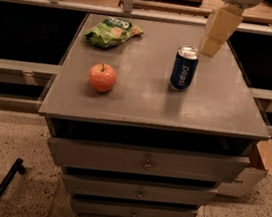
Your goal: Move green rice chip bag near apple
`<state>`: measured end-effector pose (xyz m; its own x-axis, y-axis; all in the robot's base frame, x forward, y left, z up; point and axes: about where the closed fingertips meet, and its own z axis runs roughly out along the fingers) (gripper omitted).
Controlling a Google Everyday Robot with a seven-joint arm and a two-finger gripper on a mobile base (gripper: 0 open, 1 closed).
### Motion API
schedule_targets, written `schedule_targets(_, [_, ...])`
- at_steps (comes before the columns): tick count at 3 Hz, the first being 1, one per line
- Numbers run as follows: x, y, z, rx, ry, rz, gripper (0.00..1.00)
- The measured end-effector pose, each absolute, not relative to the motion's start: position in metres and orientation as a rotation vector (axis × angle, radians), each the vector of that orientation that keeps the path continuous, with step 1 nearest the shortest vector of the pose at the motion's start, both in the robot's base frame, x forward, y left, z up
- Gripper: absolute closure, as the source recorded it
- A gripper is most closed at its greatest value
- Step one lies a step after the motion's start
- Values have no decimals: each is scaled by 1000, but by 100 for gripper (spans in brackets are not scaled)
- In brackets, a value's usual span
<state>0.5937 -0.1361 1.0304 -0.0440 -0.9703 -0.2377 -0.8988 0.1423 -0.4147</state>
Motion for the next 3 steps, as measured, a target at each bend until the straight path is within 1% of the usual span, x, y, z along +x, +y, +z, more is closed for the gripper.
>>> schedule_targets(1, [606,-115,1022,-1847,1900,-199,0])
schedule_targets(3, [678,-75,996,-1825,1817,-230,0])
